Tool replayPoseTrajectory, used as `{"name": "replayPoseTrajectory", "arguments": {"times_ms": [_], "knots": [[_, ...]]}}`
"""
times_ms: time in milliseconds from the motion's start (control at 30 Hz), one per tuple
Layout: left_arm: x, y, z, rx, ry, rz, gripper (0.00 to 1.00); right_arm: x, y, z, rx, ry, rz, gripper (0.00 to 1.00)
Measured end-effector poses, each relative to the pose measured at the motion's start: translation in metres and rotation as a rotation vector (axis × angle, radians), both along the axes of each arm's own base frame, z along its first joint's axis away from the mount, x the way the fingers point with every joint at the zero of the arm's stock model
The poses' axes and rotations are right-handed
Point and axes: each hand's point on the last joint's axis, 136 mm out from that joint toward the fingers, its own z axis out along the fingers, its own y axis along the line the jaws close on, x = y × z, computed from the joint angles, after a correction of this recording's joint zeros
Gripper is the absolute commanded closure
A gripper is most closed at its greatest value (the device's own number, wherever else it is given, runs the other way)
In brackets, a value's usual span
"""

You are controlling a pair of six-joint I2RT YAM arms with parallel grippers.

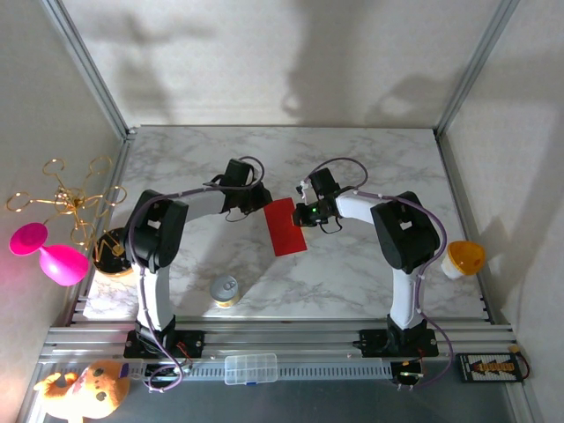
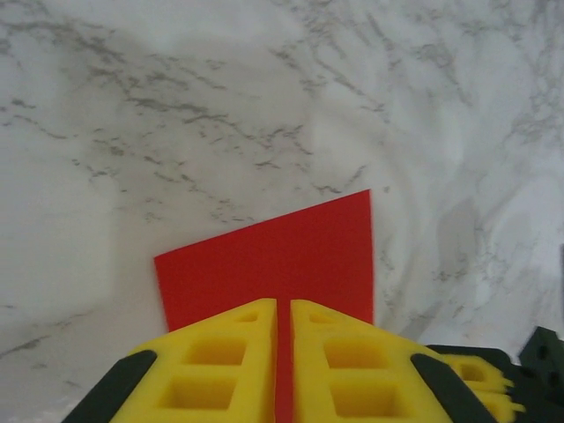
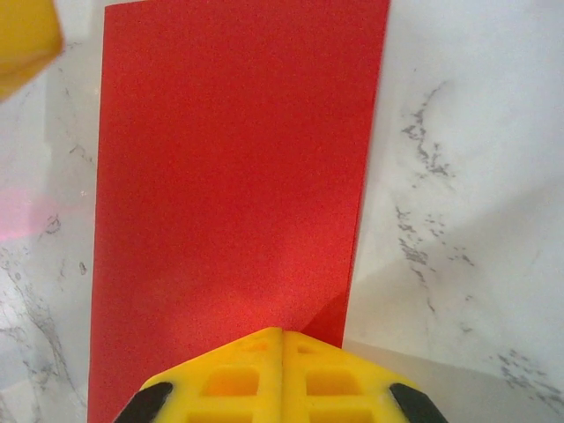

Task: Fold a paper plane with a square sheet of paper (pick it up from the middle)
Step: First fold the square sheet of paper in half at the center of the table, then first fold in half a square sheet of paper at the center of the table.

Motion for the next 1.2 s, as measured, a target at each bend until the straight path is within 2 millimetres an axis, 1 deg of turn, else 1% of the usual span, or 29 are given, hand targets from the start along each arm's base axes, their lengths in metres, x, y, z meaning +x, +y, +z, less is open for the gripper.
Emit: {"name": "replayPoseTrajectory", "arguments": {"times_ms": [133,167,367,467,533,600,700,800,900,1000,1100,1200], "knots": [[-0.005,0.003,-0.021,0.024,0.048,-0.001,0.90,0.000,0.000,0.001,-0.001,-0.001,0.002,0.93],[-0.006,0.003,-0.024,0.027,0.053,0.000,0.91,0.001,0.000,0.001,0.000,-0.001,0.002,0.92],[-0.005,0.004,-0.023,0.031,0.048,-0.003,0.92,0.001,-0.003,0.008,0.001,0.027,-0.039,0.92],[-0.005,0.004,-0.023,0.032,0.048,-0.004,0.92,-0.001,-0.002,0.020,0.030,0.044,-0.074,0.94],[-0.005,0.004,-0.023,0.033,0.045,-0.006,0.92,-0.003,0.006,0.034,0.068,0.043,-0.086,0.96],[-0.005,0.004,-0.023,0.033,0.045,-0.006,0.92,-0.007,0.020,0.045,0.112,0.042,-0.084,0.98],[-0.005,0.004,-0.023,0.035,0.043,-0.009,0.92,-0.020,0.043,0.051,0.174,0.068,-0.060,1.00],[-0.004,0.004,-0.024,0.037,0.041,-0.010,0.92,-0.035,0.063,0.047,0.203,0.114,-0.031,1.00],[-0.004,0.004,-0.024,0.037,0.041,-0.010,0.93,-0.042,0.077,0.035,0.204,0.154,-0.019,1.00],[-0.004,0.004,-0.024,0.037,0.041,-0.010,0.92,-0.041,0.081,0.021,0.190,0.190,-0.037,1.00],[-0.004,0.004,-0.024,0.036,0.039,-0.010,0.93,-0.038,0.080,0.009,0.175,0.207,-0.057,1.00],[-0.004,0.004,-0.024,0.037,0.039,-0.010,0.93,-0.038,0.080,0.006,0.171,0.218,-0.065,1.00]]}}
